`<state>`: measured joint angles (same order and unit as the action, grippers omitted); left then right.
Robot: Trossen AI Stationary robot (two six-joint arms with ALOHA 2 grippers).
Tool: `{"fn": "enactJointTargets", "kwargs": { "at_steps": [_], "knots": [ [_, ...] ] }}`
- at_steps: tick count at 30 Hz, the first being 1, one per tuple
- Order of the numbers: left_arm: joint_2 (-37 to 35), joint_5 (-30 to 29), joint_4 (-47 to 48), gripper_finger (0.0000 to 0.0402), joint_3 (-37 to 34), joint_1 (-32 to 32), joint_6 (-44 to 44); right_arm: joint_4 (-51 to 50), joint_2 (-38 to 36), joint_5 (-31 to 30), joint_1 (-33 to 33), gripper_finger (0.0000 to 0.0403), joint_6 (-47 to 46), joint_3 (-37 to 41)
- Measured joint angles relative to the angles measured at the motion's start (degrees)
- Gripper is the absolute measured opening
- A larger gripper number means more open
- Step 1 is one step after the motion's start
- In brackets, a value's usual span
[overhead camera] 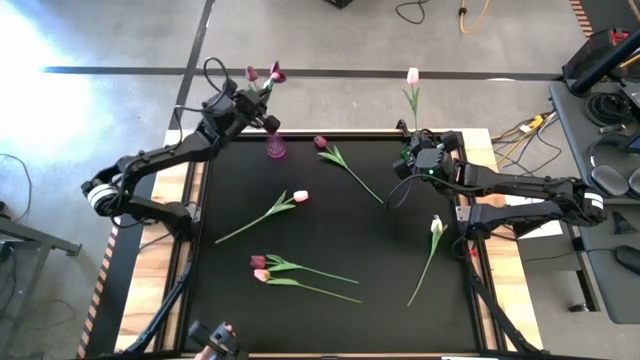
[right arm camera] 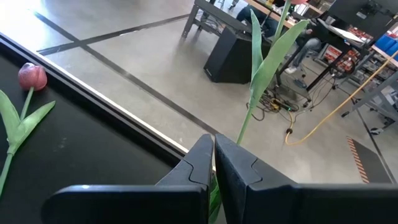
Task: Sort flowers into vase by color
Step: Put the middle left red flower into the purple vase, then put the bottom left pink flower into the green vase
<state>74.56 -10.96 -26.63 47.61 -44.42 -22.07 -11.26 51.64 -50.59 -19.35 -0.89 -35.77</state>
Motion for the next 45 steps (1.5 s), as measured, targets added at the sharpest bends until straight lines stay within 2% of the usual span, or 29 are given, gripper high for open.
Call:
{"fn": "enactJointTargets", "kwargs": {
  "at_steps": [9,18,21,26,32,38,45],
  "knots": [
    [-0.04,0.01,-9.48,0.0000,-8.57,0.00,5.05,0.02,0.00,0.00,0.00,0.0013,-0.02,0.00],
    [-0.04,0.00,-14.28,0.0003,-14.75,0.00,8.73,0.98,0.00,0.00,0.00,0.0013,0.33,0.00],
    [-0.04,0.00,-14.13,0.0019,-15.74,0.00,8.88,1.74,0.00,0.02,0.00,0.0013,1.89,0.00],
    [-0.14,0.00,-14.03,0.0071,-16.00,0.02,8.42,2.73,0.00,0.75,-0.02,0.0013,3.25,-0.30],
    [-1.76,1.39,-13.75,0.0148,-15.83,0.48,8.16,3.21,0.02,8.25,-0.02,0.0013,6.01,-3.03],
    [-7.47,3.01,-15.11,0.0208,-21.50,3.59,8.10,3.29,0.76,24.87,0.83,0.0013,6.94,-7.19],
    [-17.04,3.02,-15.91,0.0228,-30.34,9.67,9.04,5.48,8.34,28.78,8.20,0.0013,6.61,-8.22]
  ]
}}
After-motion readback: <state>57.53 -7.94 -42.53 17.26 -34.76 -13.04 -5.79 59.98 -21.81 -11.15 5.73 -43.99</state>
